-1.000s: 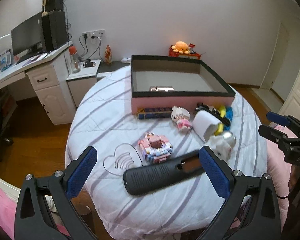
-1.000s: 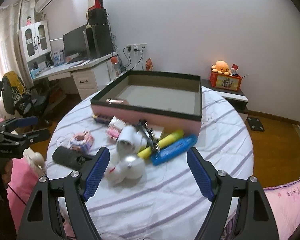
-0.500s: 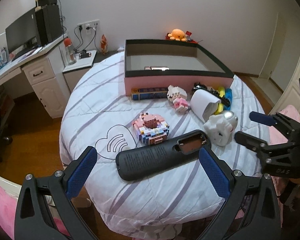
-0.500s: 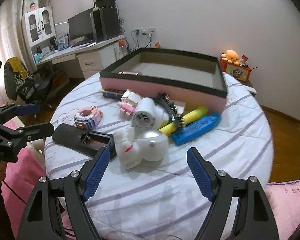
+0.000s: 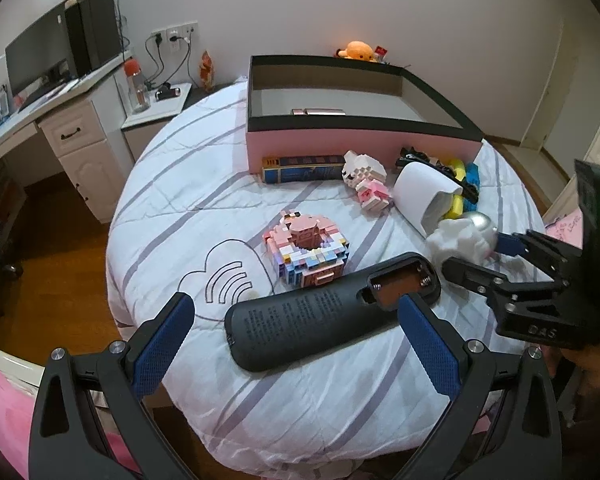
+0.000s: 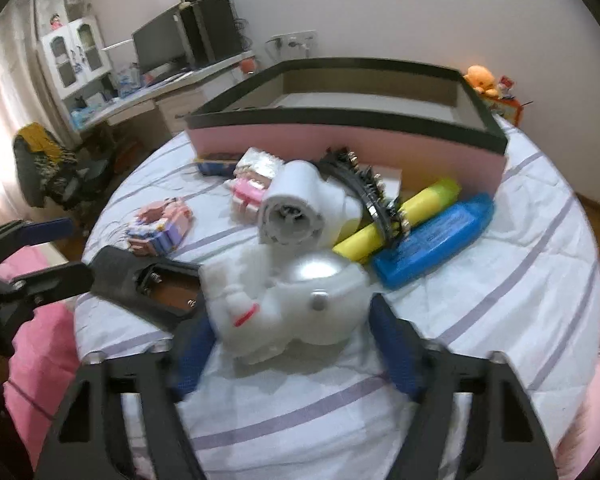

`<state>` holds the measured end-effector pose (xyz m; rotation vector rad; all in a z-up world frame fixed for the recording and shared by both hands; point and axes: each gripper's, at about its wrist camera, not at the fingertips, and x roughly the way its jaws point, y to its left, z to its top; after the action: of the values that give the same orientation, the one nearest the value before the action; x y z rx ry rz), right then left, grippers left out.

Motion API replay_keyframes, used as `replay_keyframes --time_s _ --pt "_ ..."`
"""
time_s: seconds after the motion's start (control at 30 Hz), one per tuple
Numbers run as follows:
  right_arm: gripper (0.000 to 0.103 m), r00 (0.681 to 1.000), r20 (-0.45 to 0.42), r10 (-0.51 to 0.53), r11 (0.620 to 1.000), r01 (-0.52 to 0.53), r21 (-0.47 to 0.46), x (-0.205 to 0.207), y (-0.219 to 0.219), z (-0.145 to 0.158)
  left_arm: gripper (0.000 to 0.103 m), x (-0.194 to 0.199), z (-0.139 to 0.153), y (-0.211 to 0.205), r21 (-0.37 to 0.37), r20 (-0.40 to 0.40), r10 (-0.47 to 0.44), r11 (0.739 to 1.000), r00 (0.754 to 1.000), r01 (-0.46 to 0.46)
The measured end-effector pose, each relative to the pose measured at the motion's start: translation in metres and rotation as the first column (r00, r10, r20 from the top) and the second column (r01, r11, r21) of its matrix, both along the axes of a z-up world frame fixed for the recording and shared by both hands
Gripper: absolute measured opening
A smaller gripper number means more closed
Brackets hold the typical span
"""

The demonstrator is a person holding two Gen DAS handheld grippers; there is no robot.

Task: Organize rigid objects
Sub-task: 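Reach the right gripper to the white toy figure with silver ball, then grasp the white toy with the right gripper while the left grasps the pink block figure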

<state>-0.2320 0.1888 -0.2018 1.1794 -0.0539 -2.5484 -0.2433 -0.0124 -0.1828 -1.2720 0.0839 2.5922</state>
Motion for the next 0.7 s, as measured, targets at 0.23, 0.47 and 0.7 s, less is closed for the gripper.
replay_keyframes --time_s 0.23,0.47,0.7 --pt "0.07 0.998 -0.028 -0.049 0.998 0.05 0.025 0.015 0.021 0.007 0.103 -0.019 -0.011 0.01 0.043 0.04 0.025 0.999 0.999 -0.027" --pt "0.07 0.988 -0.032 -0.151 0.987 0.152 0.042 0.015 0.057 0.007 0.103 -0.04 -0.026 0.028 -0.059 0.044 0.072 0.996 0.996 -0.069" --pt "0.07 0.989 -0.026 -0.144 0.99 0.144 0.003 0.006 0.066 0.002 0.097 -0.054 -0.033 0.036 -0.12 0.031 0.088 0.989 0.996 -0.084"
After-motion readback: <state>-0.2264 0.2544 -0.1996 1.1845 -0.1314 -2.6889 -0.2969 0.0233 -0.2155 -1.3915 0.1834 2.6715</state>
